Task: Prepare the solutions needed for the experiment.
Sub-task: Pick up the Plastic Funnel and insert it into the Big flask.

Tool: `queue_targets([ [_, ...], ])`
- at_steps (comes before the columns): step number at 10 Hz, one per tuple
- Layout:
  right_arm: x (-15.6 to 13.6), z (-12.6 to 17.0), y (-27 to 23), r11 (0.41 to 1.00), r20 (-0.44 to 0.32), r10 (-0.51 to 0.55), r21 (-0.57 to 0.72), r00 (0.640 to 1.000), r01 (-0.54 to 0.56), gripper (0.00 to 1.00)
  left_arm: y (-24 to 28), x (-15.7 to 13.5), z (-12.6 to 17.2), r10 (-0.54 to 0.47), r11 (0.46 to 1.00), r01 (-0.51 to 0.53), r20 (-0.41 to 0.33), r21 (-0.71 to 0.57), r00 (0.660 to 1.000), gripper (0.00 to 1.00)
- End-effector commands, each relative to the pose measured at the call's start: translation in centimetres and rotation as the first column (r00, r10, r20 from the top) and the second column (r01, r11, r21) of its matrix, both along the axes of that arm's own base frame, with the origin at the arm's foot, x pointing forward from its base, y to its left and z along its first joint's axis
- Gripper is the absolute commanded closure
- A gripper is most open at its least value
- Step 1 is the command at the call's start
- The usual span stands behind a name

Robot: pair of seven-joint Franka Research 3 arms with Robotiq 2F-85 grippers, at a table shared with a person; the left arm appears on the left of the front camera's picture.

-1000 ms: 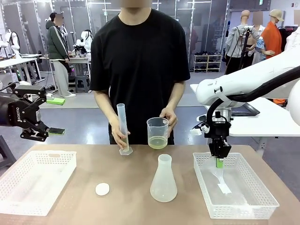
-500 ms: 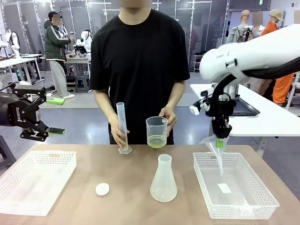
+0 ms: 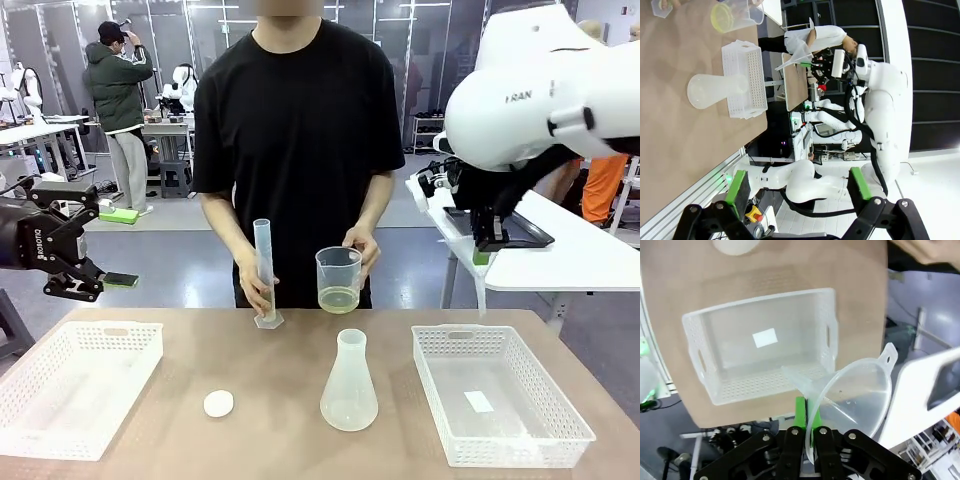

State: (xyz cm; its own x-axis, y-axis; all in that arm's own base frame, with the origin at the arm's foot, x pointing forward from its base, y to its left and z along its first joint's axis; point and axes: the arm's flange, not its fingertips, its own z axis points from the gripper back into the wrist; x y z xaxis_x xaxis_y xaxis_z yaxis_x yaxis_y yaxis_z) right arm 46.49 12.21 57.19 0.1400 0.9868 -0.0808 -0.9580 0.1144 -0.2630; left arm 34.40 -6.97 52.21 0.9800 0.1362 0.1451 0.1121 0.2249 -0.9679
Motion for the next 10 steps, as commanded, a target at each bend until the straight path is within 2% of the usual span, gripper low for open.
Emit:
queue_targets([
  [1,-2.6,-0.4,0.9,0.997,0.107,-0.054,-0.043,0.993,0.059,1.00,-0.3,0.0,0.3,0.000,1.000,0.000,0.003,-0.025,1.000,0.00],
  [2,-3.3,0.0,1.2,0.998,0.142,-0.062,-0.025,0.988,0.066,1.00,-0.3,0.0,0.3,0.000,1.000,0.000,0.003,-0.025,1.000,0.00],
  [3,-3.4,0.1,1.1,0.999,0.146,-0.052,-0.001,0.988,0.053,1.00,-0.3,0.0,0.3,0.000,1.000,0.000,0.003,-0.025,1.000,0.00],
  [4,-2.5,1.1,0.8,0.999,0.092,-0.024,-0.024,0.995,0.027,1.00,-0.3,0.0,0.3,0.000,1.000,0.000,0.003,-0.025,1.000,0.00],
  [9,-2.5,1.1,0.8,0.999,0.092,-0.024,-0.024,0.995,0.027,1.00,-0.3,0.0,0.3,0.000,1.000,0.000,0.003,-0.025,1.000,0.00],
  [10,-2.8,0.7,0.8,0.999,0.094,-0.033,-0.011,0.995,0.034,0.96,-0.3,0.0,0.3,0.000,1.000,0.000,0.003,-0.025,1.000,0.00],
])
